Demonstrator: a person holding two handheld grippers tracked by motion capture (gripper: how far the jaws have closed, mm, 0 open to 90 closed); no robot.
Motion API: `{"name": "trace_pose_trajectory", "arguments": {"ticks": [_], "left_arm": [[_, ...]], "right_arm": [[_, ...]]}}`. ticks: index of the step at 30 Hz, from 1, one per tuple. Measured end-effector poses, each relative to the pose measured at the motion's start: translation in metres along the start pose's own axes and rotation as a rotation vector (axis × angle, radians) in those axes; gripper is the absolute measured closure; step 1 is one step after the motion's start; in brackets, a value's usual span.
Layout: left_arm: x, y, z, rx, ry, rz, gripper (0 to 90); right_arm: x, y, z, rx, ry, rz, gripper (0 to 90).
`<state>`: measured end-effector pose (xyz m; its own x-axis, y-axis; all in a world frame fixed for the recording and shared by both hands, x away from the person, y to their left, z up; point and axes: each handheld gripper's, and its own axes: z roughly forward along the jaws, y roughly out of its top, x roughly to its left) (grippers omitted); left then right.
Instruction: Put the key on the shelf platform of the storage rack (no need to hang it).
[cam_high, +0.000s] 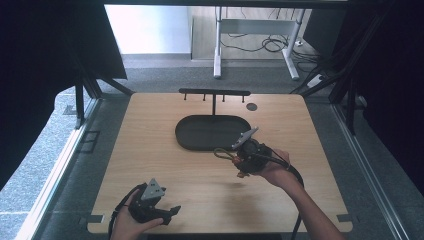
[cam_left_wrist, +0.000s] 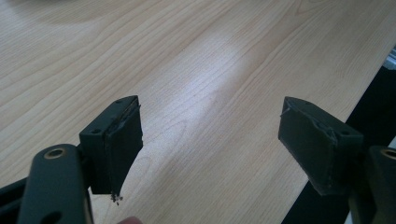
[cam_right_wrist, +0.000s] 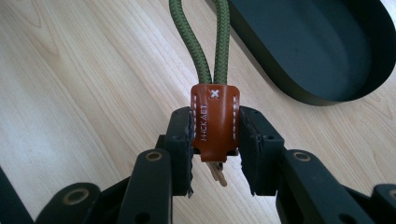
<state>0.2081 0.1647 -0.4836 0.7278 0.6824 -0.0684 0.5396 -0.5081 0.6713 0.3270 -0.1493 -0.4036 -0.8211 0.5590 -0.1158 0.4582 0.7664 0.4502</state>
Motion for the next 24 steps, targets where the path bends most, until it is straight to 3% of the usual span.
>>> {"name": "trace_pose_trajectory", "arguments": {"ticks": [24], "left_arm": [[-0.003, 0.001, 0.001, 0.004, -0.005, 0.011, 22.2]], "right_arm": [[-0.008, 0.011, 0.003, 0.001, -0.009, -0.004, 66.9]]}}
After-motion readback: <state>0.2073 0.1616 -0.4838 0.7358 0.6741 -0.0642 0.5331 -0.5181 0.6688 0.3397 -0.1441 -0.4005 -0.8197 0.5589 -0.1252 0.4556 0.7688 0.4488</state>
